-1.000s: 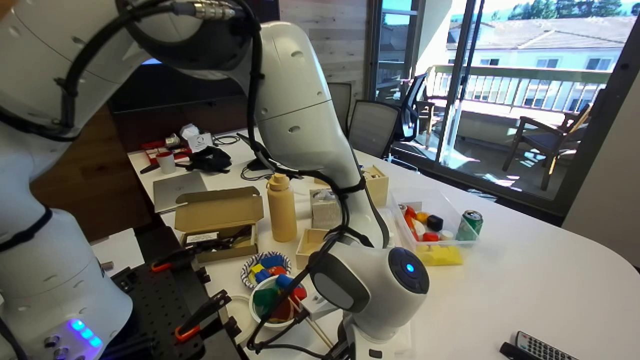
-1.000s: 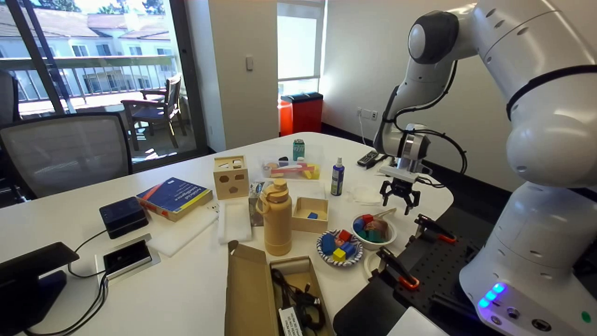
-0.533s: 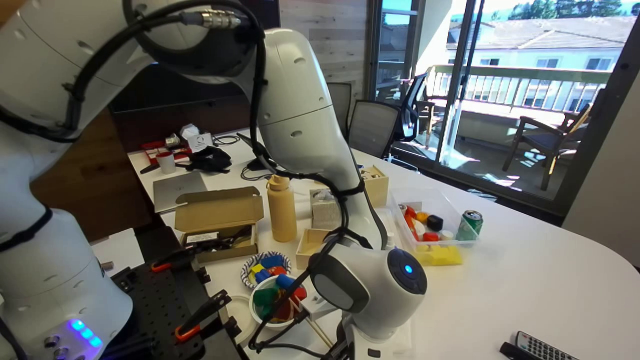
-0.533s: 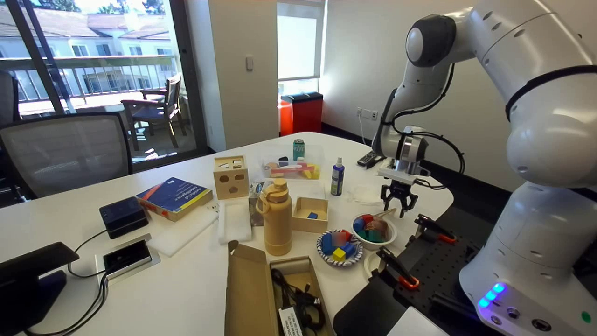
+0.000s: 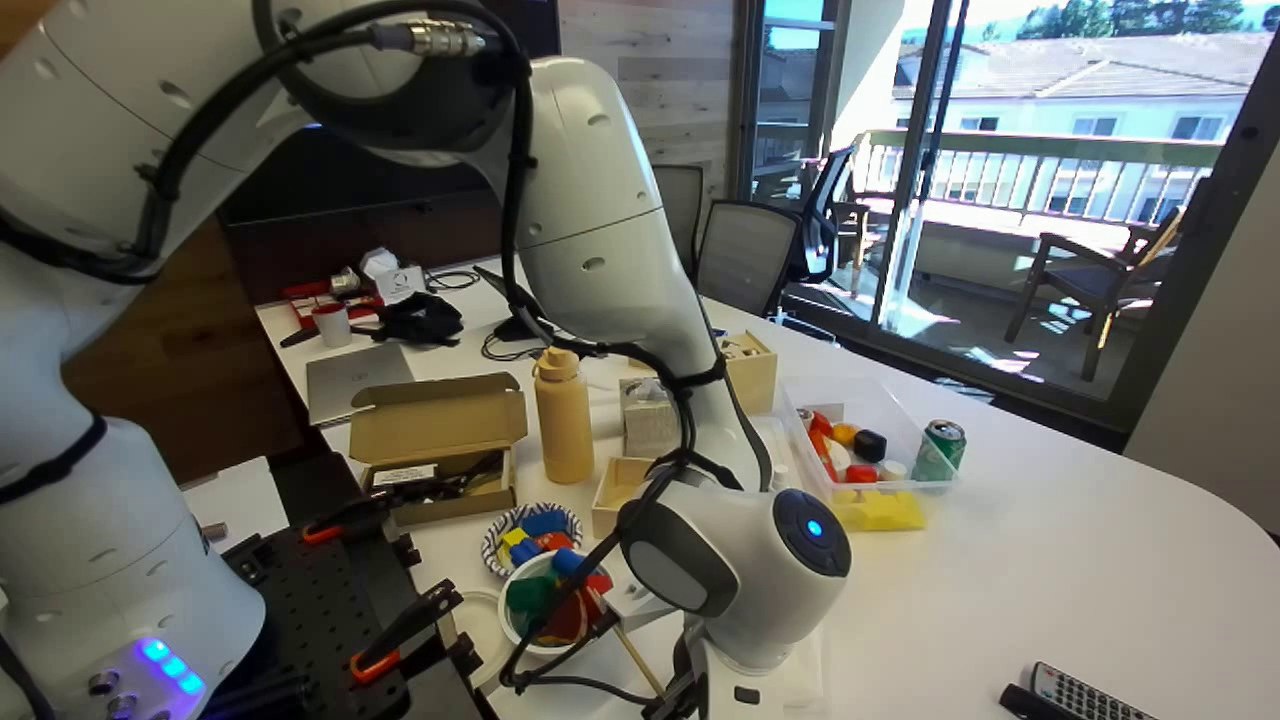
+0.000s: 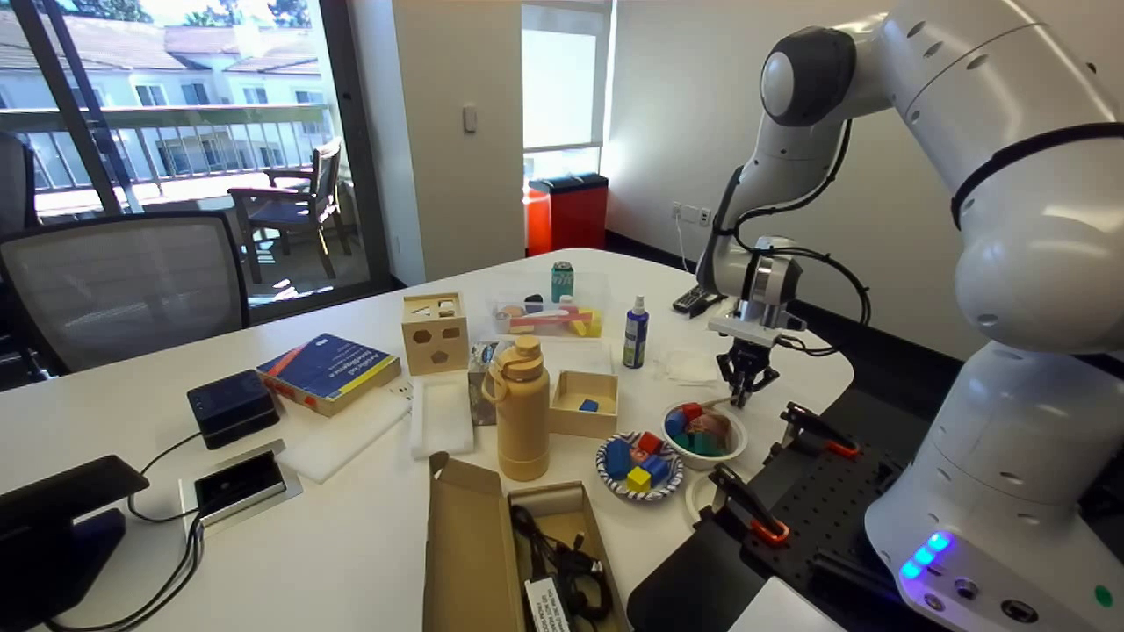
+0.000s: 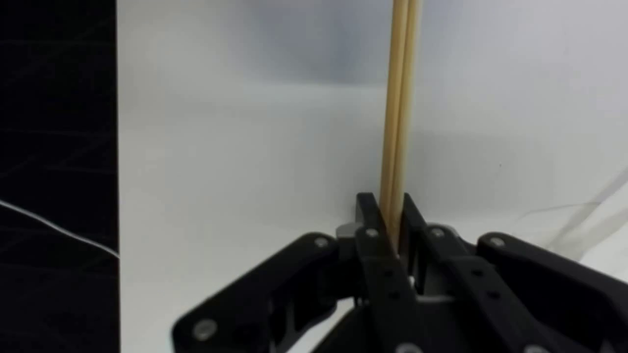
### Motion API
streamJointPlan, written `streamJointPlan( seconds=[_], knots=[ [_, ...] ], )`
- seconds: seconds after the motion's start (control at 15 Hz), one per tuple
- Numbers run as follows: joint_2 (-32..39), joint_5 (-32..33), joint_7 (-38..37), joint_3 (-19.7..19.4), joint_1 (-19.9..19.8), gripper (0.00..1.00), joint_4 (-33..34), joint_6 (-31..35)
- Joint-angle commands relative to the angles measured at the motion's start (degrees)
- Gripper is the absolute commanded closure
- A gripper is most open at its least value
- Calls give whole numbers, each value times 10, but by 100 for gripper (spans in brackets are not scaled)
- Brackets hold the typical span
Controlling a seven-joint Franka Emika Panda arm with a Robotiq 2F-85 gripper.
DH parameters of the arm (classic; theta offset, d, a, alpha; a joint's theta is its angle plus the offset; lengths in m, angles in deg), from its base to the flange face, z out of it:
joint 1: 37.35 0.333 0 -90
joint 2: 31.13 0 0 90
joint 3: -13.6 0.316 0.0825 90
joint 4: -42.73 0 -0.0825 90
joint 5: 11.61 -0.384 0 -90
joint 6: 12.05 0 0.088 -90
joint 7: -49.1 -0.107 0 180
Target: Use the chopsticks to stir the blocks in the white bowl.
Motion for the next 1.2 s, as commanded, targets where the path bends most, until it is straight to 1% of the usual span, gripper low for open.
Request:
streamJointPlan(
  seconds=[0.0, 0.13, 0.27, 0.47, 0.6, 0.87, 1.0, 1.13],
  knots=[
    [-25, 16, -23, -10, 18, 97, -17, 6],
    [-49, 26, -26, -19, 36, 97, -36, 13],
    [-83, 44, -29, -28, 63, 97, -64, 27],
    [-151, 98, -57, -47, 126, 97, -122, 66],
    [-189, 147, -95, -59, 171, 97, -159, 99],
    [-243, 239, -196, -97, 273, 97, -225, 162],
    [-247, 277, -255, -118, 319, 97, -248, 205],
    [-231, 302, -319, -151, 365, 97, -258, 246]
  ],
)
